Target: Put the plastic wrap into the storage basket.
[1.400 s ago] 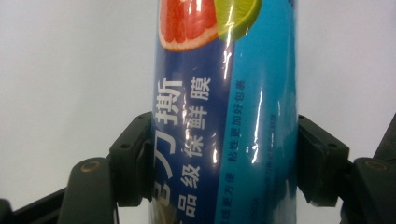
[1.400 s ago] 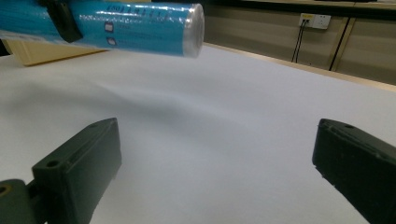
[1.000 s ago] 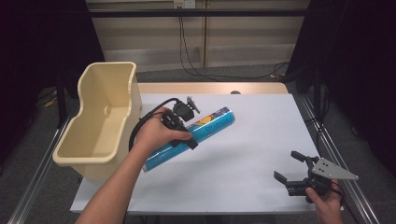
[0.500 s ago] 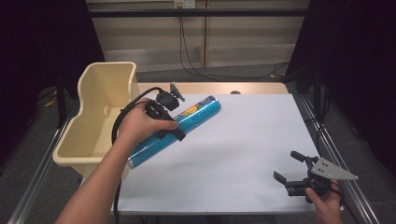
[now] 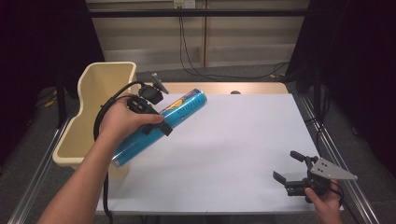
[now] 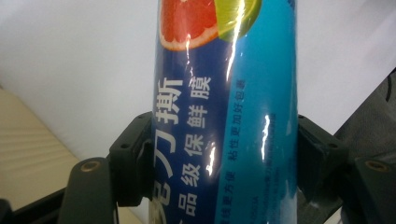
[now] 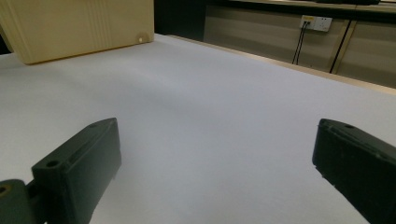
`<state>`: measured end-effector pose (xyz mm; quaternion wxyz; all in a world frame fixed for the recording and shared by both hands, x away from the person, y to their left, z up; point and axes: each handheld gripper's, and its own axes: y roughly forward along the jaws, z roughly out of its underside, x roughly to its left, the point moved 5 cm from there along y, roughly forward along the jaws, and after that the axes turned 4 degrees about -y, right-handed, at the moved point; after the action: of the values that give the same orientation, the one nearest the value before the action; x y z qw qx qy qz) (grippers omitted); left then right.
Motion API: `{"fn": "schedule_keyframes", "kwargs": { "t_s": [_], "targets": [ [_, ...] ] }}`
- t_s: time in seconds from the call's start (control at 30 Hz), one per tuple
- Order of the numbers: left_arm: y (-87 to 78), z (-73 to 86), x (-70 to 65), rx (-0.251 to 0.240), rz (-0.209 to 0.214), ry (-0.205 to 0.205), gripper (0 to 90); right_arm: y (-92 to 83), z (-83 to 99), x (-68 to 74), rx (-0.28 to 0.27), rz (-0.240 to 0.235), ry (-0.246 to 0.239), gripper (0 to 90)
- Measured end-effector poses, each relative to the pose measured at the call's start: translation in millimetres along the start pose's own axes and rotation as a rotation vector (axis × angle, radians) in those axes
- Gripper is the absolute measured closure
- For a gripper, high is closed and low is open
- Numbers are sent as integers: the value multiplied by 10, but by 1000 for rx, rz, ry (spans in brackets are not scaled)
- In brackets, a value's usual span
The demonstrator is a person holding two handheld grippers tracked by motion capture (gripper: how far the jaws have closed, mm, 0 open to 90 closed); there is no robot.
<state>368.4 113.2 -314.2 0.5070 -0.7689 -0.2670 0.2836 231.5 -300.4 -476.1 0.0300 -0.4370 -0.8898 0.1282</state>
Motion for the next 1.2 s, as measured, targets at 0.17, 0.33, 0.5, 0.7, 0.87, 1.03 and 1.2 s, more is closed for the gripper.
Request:
{"fn": "schedule_keyframes", "kwargs": {
  "t_s": [0.17, 0.33, 0.5, 0.7, 0.87, 1.03, 1.2],
  "targets": [
    [-105, 64, 88, -11, -22, -44, 317, 0, -5, 3, -2, 1, 1, 8],
    [-210, 147, 185, -13, -33, -87, 317, -1, -6, 5, -1, 1, 0, 8],
    [-323, 239, 286, -14, -55, -127, 317, 6, -6, 9, 0, 2, -1, 8],
    [-433, 369, 405, -19, -72, -190, 317, 10, -7, 19, 4, 0, -3, 8],
    [-506, 465, 509, -27, -82, -238, 317, 18, -11, 24, 3, 2, -9, 8],
    [-577, 547, 594, -33, -104, -287, 317, 15, -10, 27, 7, 5, -12, 8],
    [-616, 629, 694, -43, -119, -333, 317, 20, -7, 28, 6, 2, -5, 8]
  ]
}}
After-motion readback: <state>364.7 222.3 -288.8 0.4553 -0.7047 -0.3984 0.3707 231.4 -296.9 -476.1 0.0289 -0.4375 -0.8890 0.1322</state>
